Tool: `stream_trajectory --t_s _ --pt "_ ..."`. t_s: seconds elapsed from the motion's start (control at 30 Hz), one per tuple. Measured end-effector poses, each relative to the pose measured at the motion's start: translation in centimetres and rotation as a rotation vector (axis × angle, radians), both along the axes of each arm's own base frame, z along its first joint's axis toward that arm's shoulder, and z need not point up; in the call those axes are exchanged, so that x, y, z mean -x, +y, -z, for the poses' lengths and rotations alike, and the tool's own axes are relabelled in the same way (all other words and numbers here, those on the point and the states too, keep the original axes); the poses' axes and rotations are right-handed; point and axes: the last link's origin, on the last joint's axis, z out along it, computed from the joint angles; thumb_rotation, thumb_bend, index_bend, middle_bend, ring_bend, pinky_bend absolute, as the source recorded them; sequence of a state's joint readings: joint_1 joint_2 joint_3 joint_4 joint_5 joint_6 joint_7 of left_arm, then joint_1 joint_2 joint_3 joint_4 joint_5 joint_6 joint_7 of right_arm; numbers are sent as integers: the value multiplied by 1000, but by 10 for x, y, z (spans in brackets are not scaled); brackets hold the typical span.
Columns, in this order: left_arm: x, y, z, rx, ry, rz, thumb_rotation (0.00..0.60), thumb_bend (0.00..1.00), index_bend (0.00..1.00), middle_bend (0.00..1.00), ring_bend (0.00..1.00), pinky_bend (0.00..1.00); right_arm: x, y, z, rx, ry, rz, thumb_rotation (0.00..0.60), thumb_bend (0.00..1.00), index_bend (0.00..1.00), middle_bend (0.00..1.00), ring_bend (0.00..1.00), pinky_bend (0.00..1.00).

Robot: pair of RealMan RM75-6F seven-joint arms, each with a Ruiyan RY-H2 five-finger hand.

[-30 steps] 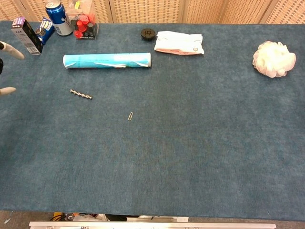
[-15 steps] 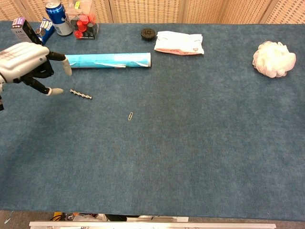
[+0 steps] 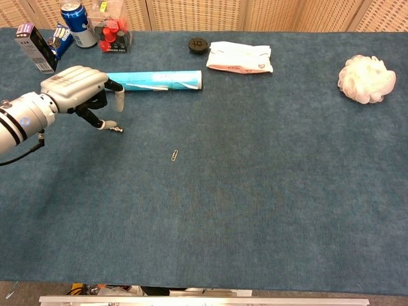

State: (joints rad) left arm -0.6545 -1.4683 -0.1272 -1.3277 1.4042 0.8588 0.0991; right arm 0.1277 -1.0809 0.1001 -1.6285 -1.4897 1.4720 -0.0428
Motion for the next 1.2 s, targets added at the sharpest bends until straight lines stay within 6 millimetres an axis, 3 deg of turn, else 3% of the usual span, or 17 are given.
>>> stream_trajectory --t_s 0.6,1.2 --pt "3 15 32 42 147 -25 600 259 504 1000 1000 981 7 3 -4 12 -8 14 600 224 350 411 337 502" --pt "6 17 35 64 198 -27 600 270 504 1000 1000 981 12 4 -6 22 -18 24 600 224 351 411 343 502"
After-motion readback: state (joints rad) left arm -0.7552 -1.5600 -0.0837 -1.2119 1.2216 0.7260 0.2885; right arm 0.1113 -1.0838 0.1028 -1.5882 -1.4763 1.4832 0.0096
